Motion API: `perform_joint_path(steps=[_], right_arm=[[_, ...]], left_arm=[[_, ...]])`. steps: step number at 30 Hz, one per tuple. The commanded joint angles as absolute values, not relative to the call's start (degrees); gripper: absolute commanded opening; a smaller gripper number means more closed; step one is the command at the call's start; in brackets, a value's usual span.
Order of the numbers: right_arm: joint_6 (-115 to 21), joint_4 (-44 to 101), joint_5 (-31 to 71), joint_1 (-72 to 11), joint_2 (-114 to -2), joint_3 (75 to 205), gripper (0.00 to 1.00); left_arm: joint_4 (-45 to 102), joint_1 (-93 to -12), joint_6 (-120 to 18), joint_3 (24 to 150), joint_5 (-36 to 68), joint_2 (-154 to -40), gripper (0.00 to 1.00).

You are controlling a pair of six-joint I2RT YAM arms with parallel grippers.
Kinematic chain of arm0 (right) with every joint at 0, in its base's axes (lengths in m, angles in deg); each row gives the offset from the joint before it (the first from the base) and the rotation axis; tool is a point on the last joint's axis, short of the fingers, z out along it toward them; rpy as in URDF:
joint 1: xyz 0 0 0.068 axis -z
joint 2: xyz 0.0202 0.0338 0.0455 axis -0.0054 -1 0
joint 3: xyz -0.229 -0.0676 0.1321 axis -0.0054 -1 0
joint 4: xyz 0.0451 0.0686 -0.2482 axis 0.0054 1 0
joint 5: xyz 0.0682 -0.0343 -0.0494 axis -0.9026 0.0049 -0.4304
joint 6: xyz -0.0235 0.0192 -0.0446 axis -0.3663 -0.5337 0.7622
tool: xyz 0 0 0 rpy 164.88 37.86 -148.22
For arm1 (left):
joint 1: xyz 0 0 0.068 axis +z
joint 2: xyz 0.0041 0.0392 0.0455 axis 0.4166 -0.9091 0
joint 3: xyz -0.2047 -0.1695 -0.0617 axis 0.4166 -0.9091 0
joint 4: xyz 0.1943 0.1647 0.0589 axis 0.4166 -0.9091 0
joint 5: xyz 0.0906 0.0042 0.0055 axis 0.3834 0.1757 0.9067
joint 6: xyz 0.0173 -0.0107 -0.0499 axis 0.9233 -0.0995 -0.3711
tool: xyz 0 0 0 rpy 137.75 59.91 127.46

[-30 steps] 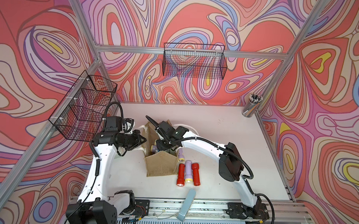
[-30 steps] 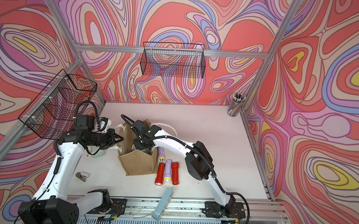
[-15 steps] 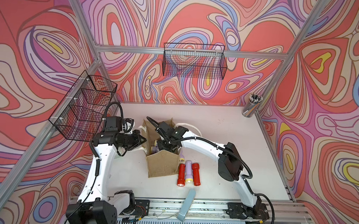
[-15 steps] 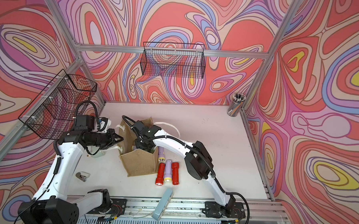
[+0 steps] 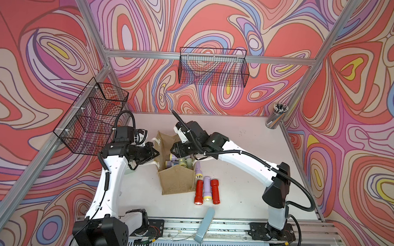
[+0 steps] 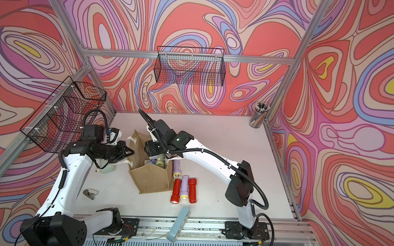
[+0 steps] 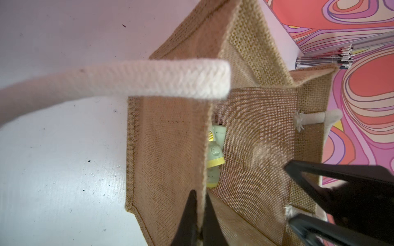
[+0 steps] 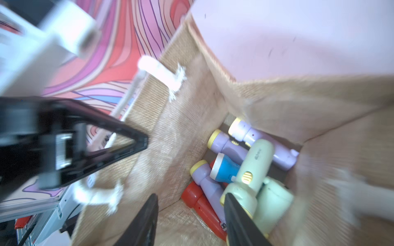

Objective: Put the flashlights into the tote bags
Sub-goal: Place the flashlight in the canvas bag, then pick up the flashlight from the center of the board.

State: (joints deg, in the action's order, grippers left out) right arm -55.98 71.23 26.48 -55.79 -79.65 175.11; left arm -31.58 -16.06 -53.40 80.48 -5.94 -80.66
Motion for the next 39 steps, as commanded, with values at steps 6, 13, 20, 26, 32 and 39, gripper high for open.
perform_joint_path(steps=[6, 13, 20, 26, 32, 39], right_arm=[[-53.5, 73.0, 40.2, -55.6, -68.1, 168.9, 0.54], [-55.1, 75.0, 51.6, -53.0, -57.3, 160.2, 0.55], [-62.0, 79.5, 52.9, -43.0, -46.0, 148.3, 0.53], [-66.1, 79.9, 48.0, -37.1, -42.4, 138.8, 0.51], [-71.3, 69.0, 35.3, -34.3, -45.7, 128.0, 0.51], [-74.1, 54.3, 23.3, -34.3, -57.0, 125.6, 0.51]], left_arm=[[-34.0, -15.6, -50.4, 85.0, -2.7, -82.1, 0.08], [-34.4, -13.3, -49.7, 85.4, -3.6, -82.7, 0.08], [-34.2, -12.5, -49.9, 85.2, -2.7, -82.3, 0.07], [-33.5, -12.0, -50.5, 84.5, -4.4, -82.2, 0.06], [-33.0, -12.0, -50.8, 83.7, -5.6, -82.1, 0.06], [-33.8, -12.0, -50.2, 83.0, -6.7, -81.4, 0.06]])
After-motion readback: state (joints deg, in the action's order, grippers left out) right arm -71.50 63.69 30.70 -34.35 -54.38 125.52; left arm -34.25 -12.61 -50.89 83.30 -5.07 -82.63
